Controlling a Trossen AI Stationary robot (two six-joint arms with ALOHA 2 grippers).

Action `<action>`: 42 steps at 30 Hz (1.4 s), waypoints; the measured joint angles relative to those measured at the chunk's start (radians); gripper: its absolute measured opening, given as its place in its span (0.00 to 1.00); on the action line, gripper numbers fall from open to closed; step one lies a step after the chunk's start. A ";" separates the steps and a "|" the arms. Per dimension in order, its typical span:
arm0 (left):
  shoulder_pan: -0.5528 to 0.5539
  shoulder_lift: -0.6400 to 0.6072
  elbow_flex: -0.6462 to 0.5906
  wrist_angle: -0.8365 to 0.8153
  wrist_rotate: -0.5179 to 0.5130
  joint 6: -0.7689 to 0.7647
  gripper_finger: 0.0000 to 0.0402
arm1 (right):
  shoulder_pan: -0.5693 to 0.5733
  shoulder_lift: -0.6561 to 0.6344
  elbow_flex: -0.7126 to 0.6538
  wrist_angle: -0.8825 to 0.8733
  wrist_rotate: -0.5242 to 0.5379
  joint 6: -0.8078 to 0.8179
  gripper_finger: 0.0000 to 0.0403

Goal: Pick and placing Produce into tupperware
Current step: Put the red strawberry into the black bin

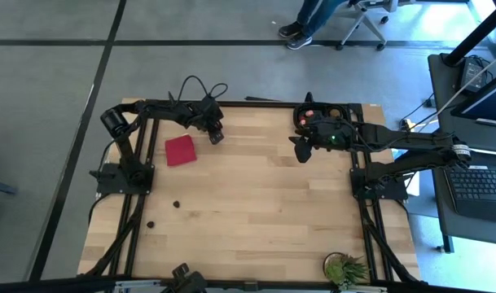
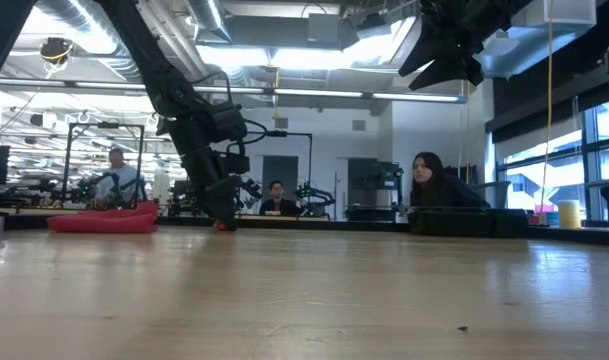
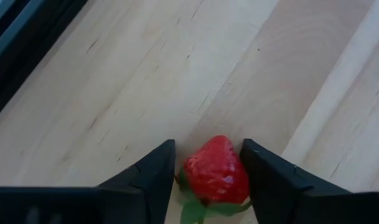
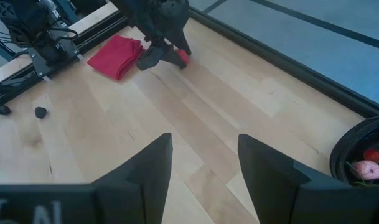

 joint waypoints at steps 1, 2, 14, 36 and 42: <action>0.000 0.000 0.000 0.000 0.000 0.000 0.41 | 0.000 0.000 0.000 0.000 0.000 0.000 0.46; 0.000 0.000 0.000 0.000 -0.001 0.000 0.39 | 0.000 0.000 0.000 0.000 0.000 0.001 0.46; 0.000 -0.001 -0.002 0.000 -0.002 -0.006 0.34 | 0.000 0.000 0.000 0.000 -0.001 0.025 0.46; -0.107 -0.388 -0.008 -0.089 0.154 0.013 0.32 | -0.002 0.158 -0.001 0.323 -0.147 0.051 0.46; -0.234 -0.532 -0.007 -0.072 0.096 0.065 0.34 | -0.002 0.248 -0.001 0.493 -0.164 0.026 0.46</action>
